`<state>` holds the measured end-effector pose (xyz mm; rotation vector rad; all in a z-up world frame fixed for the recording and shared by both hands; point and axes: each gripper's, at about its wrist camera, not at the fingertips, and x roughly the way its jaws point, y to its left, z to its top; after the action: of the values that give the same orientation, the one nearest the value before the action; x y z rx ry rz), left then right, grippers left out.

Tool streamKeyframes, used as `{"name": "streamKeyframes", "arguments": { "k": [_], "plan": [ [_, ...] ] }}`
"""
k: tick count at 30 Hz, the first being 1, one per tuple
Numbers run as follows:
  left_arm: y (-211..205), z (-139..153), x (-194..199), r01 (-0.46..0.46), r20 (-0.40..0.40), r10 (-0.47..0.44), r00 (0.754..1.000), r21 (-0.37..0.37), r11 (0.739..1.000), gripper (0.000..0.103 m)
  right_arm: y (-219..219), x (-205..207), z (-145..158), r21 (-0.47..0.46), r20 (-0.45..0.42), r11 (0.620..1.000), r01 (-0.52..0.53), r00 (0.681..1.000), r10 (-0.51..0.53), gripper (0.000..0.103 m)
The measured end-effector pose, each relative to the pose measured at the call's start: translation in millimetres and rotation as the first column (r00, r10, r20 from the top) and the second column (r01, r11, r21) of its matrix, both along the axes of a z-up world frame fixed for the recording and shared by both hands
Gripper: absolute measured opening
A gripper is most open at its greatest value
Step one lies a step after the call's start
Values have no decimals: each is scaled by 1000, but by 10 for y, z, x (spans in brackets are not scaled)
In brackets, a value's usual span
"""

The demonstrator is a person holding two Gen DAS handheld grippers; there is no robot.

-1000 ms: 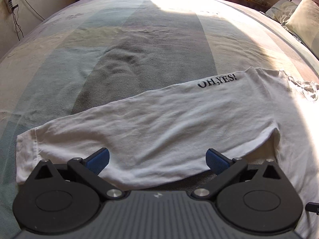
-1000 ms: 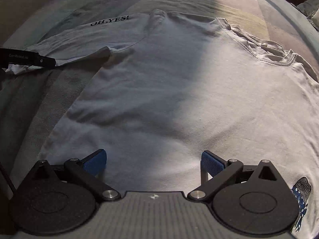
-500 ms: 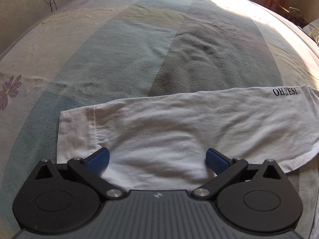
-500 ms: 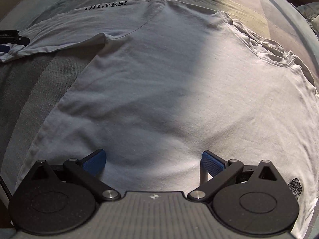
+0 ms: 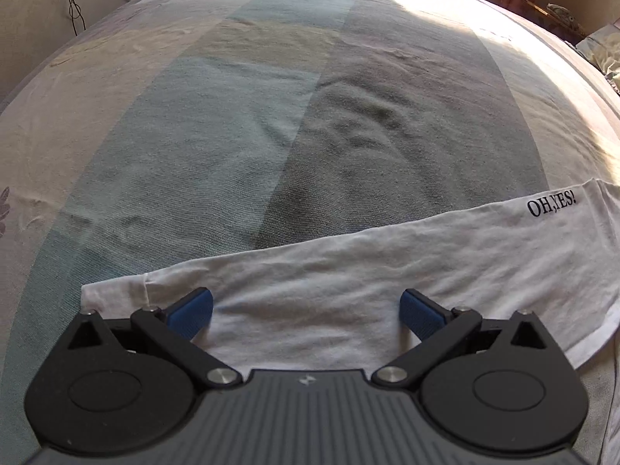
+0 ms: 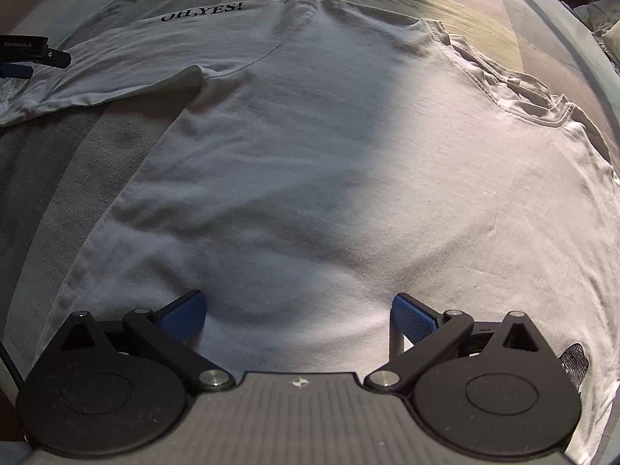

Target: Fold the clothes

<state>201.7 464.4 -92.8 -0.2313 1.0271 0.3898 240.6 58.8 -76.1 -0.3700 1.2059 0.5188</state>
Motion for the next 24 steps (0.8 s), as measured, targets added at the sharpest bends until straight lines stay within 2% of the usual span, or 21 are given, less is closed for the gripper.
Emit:
{"name": "streamKeyframes", "arguments": {
  "k": [3,7,10,12,16,19,21,24],
  "plan": [
    [163,-8,-131,-26,-7,26,1000,30,999,103,-8,-2,3,4,4,1000,1,1000,-1,103],
    [76,109,-93,17,-62,-10,998,105,994,102,-32,-27,4,22,26,1000,7,1000,-8,103],
    [-63,306,-26,74,43,-74,996,9,997,102,-23,-24,15,21,26,1000,15,1000,-16,103],
    [-206,327,58,125,80,-121,989,-42,991,102,-4,-11,25,18,19,999,30,999,-30,103],
    [-475,158,212,219,94,-208,974,-121,968,102,39,40,51,32,4,996,87,996,-87,103],
    [-461,30,153,196,81,-188,979,-105,975,102,70,77,99,65,-7,989,130,992,-130,103],
    [-379,41,45,185,73,-181,981,-43,982,102,104,109,134,89,-17,985,150,989,-149,103],
    [-95,21,-122,105,26,-105,994,-1,994,103,159,135,169,106,-24,980,168,986,-167,103]
  ]
}}
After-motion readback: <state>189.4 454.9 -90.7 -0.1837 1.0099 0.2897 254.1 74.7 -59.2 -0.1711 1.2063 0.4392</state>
